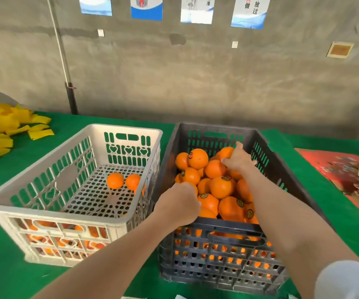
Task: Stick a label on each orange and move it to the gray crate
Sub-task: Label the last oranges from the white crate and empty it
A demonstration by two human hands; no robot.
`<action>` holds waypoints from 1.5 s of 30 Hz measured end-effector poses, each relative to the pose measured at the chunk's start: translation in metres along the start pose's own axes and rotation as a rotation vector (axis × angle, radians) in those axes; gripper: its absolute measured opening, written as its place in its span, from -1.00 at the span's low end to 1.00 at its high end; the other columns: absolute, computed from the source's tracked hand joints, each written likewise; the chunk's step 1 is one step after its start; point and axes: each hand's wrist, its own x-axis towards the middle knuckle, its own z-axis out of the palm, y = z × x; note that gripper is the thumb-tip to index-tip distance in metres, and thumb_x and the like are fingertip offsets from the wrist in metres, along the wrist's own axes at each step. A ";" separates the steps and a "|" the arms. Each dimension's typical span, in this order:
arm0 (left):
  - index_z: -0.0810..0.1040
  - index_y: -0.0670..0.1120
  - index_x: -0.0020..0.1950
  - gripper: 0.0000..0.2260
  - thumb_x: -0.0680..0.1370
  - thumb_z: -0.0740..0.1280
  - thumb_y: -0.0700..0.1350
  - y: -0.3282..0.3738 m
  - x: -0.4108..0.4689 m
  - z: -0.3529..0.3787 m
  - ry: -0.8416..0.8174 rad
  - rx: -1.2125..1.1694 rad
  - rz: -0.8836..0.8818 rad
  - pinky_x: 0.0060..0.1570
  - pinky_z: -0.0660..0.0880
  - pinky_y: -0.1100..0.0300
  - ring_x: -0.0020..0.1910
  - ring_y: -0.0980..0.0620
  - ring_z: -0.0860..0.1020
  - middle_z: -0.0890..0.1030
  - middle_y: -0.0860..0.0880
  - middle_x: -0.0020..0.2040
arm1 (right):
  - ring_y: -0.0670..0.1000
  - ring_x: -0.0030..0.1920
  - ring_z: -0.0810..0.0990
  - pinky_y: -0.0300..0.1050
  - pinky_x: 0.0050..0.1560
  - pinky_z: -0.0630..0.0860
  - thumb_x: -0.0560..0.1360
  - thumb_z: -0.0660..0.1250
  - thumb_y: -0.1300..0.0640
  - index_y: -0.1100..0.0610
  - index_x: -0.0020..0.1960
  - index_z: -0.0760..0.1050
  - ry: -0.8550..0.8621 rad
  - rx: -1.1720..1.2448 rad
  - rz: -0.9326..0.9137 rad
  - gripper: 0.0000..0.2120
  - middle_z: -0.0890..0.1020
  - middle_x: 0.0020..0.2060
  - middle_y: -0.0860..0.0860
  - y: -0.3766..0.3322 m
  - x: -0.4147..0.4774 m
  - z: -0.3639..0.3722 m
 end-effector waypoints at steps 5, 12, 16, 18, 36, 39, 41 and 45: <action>0.55 -0.17 -0.03 -0.80 0.58 0.29 -0.03 0.003 -0.005 -0.004 0.055 0.011 0.022 -0.05 0.56 -0.02 -0.08 -0.11 0.56 0.59 -0.13 -0.05 | 0.22 0.36 0.36 0.11 0.38 0.28 0.53 0.34 0.10 0.19 0.46 0.20 0.173 0.200 -0.181 -0.42 0.37 0.39 0.19 -0.025 -0.038 -0.039; 0.49 -0.22 -0.11 -0.80 0.55 0.29 -0.08 0.003 -0.012 -0.005 0.120 0.042 0.103 -0.11 0.53 -0.03 -0.10 -0.18 0.56 0.59 -0.17 -0.12 | -0.05 -0.22 0.61 -0.29 -0.22 0.49 0.50 0.32 0.22 0.17 -0.10 0.58 0.259 0.671 -0.985 -0.93 0.64 -0.23 0.02 -0.023 -0.212 -0.053; 0.46 -0.21 -0.14 -0.76 0.61 0.22 -0.06 0.004 -0.019 -0.002 0.164 0.044 0.121 -0.15 0.47 0.01 -0.17 -0.17 0.52 0.53 -0.13 -0.23 | 0.05 -0.26 0.59 -0.08 -0.24 0.51 0.55 0.27 0.15 0.25 -0.16 0.60 -0.345 0.226 -0.956 -0.78 0.65 -0.26 0.11 0.026 -0.270 0.019; 0.42 -0.16 -0.16 -0.75 0.64 0.17 -0.05 0.005 -0.024 0.000 0.205 0.091 0.131 -0.15 0.42 0.04 -0.20 -0.14 0.49 0.46 -0.07 -0.28 | 0.21 -0.25 0.54 0.02 -0.19 0.46 0.57 0.22 0.18 0.34 -0.27 0.49 -0.581 -0.029 -0.813 -0.69 0.55 -0.32 0.23 0.051 -0.272 0.060; 0.61 -0.13 -0.07 -0.91 0.52 0.39 -0.12 -0.072 -0.134 0.118 -0.203 -0.698 -0.434 -0.19 0.55 0.29 -0.21 0.10 0.63 0.67 -0.01 -0.17 | -0.01 -0.32 0.29 -0.29 -0.36 0.16 0.48 0.41 0.15 0.43 -0.27 0.44 -0.692 0.298 -0.424 -0.65 0.31 -0.34 0.13 0.089 -0.278 0.103; 0.62 -0.22 -0.05 -0.90 0.51 0.40 -0.20 -0.073 -0.129 0.124 -0.205 -0.902 -0.593 -0.11 0.62 0.05 -0.17 -0.12 0.66 0.69 -0.21 -0.13 | -0.07 -0.13 0.45 -0.42 -0.17 0.34 0.46 0.43 0.13 0.19 -0.05 0.49 -0.565 0.286 -0.433 -0.82 0.49 -0.18 -0.07 0.092 -0.287 0.100; 0.61 -0.26 -0.05 -0.90 0.51 0.39 -0.23 -0.071 -0.127 0.125 -0.195 -0.932 -0.608 -0.19 0.62 0.09 -0.22 -0.11 0.66 0.68 -0.24 -0.12 | -0.06 0.07 0.43 -0.37 0.06 0.31 0.44 0.45 0.12 0.10 0.11 0.47 -0.370 0.208 -0.560 -0.71 0.49 0.01 -0.07 0.099 -0.295 0.100; 0.60 -0.29 -0.03 -0.91 0.52 0.34 -0.29 -0.067 -0.126 0.124 -0.224 -0.950 -0.588 -0.25 0.58 0.16 -0.28 -0.07 0.61 0.65 -0.20 -0.18 | 0.16 0.05 0.52 0.02 0.09 0.42 0.34 0.52 0.24 0.17 -0.03 0.64 -0.096 0.167 -0.845 -0.79 0.57 -0.02 0.12 0.108 -0.306 0.102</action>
